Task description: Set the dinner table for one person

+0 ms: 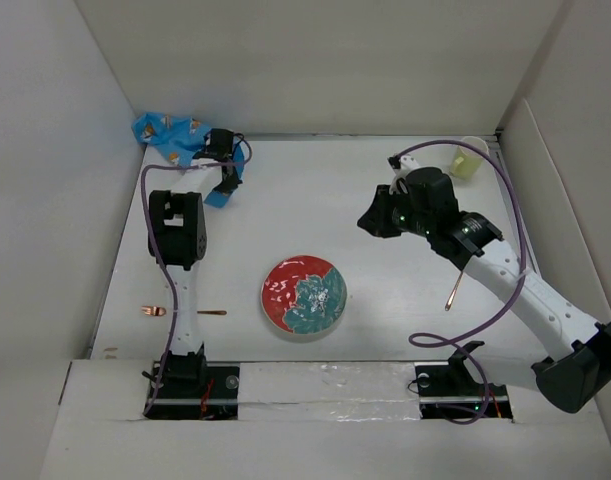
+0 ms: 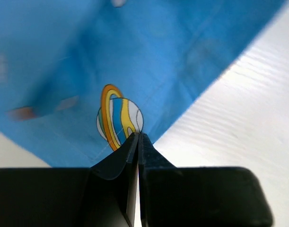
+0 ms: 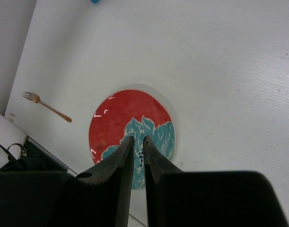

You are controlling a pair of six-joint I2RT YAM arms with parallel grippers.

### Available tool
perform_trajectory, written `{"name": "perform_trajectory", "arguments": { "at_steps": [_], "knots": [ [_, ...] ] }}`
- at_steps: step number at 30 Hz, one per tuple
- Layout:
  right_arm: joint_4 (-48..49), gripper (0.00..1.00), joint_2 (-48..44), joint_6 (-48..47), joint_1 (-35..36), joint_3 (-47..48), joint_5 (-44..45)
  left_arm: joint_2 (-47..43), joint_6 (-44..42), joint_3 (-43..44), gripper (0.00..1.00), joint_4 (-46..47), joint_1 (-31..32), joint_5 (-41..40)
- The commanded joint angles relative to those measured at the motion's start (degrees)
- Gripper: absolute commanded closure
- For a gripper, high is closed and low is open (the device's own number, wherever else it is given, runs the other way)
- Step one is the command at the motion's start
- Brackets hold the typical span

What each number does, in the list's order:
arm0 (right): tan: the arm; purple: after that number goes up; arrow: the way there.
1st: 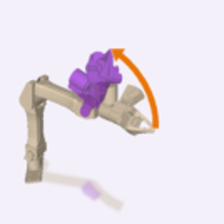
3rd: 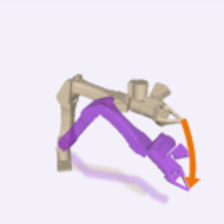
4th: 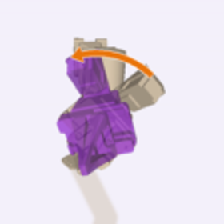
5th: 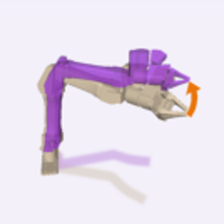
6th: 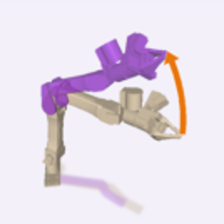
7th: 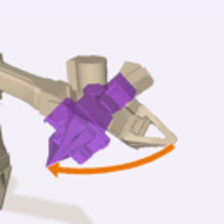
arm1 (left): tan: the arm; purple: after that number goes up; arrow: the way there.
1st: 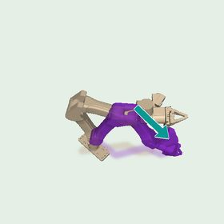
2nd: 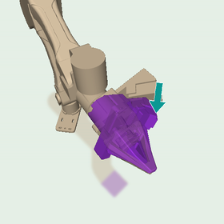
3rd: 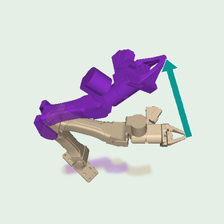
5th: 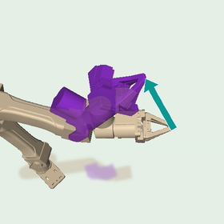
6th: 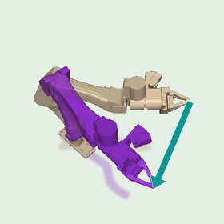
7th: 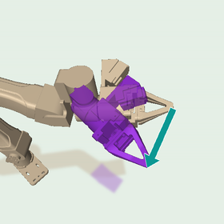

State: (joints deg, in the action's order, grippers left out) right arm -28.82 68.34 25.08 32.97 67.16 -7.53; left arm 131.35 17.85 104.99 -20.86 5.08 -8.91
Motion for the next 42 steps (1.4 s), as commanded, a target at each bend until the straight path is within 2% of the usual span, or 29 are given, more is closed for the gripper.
{"name": "perform_trajectory", "arguments": {
  "at_steps": [1, 6, 10, 16, 19, 20, 22, 23, 24, 26, 27, 29, 31, 32, 36, 38, 42],
  "knots": [
    [3.3, 0.81, 0.2, -0.9, 0.1, 3.9, 0.0, -3.6, -1.2, -2.2, 1.00, -4.5, 4.6, 7.1],
    [4.3, 0.79, -0.8, -0.9, 0.6, 4.4, 0.6, -4.1, -0.1, 0.2, 1.00, -6.6, 11.3, 12.2],
    [4.3, 0.77, -2.4, -0.9, 0.6, 3.7, 1.4, -5.2, 0.4, 1.4, 1.00, -6.6, 19.5, 14.3],
    [4.7, 0.74, -5.7, 0.3, 0.6, 0.3, 1.5, -11.7, 2.8, 2.4, 1.00, -3.8, 22.1, 19.0],
    [6.5, 0.92, -6.2, 1.4, 0.6, -1.8, 1.2, -16.0, 2.9, 2.8, 1.00, -1.4, 23.1, 21.7],
    [7.1, 1.00, -5.9, 1.6, 0.6, -2.3, 0.7, -17.3, 3.1, 4.1, 1.00, -1.6, 23.1, 20.3],
    [7.9, 1.00, -4.5, 2.5, 0.6, -2.6, -1.0, -18.2, 3.9, 5.0, 0.99, -3.8, 23.1, 15.4],
    [7.7, 1.00, -3.8, 2.7, 0.6, -2.3, -1.4, -19.9, 4.6, 3.4, 0.91, -3.7, 23.1, 9.5],
    [7.5, 1.00, -3.4, 2.8, 0.6, -1.9, -1.6, -20.9, 4.7, 1.9, 0.74, -2.4, 20.6, 6.6],
    [7.8, 1.00, -3.4, 3.3, 0.6, -2.0, -1.3, -20.7, 3.6, 0.7, 0.62, -2.3, 18.0, 2.5],
    [8.1, 1.00, -3.6, 3.5, 0.6, -2.2, -1.1, -19.7, 2.4, 1.4, 0.57, -5.1, 16.9, 0.3],
    [8.7, 0.98, -4.4, 4.0, 0.6, -3.2, -0.7, -16.7, 2.0, 3.5, 0.55, -8.5, 13.9, -4.8],
    [8.6, 0.90, -4.7, 3.8, 0.6, -3.8, -0.6, -16.0, 3.2, 2.7, 0.55, -9.5, 10.2, -4.8],
    [8.5, 0.83, -4.5, 3.8, 0.6, -4.1, -1.0, -16.9, 3.9, -0.3, 0.56, -8.9, 8.7, -3.7],
    [9.1, 0.71, -3.1, 4.2, 0.6, -6.2, -1.7, -21.9, 7.8, -11.0, 0.54, 0.2, -0.4, 4.6],
    [9.8, 0.64, -2.1, 4.8, 1.1, -7.6, -2.5, -20.4, 6.4, -10.9, 0.47, -2.7, -4.1, 4.7],
    [10.5, 0.61, -1.3, 4.8, 1.7, -8.8, -2.6, -17.9, 4.2, -10.2, 0.44, -4.4, -4.6, 1.7]
  ]
}}
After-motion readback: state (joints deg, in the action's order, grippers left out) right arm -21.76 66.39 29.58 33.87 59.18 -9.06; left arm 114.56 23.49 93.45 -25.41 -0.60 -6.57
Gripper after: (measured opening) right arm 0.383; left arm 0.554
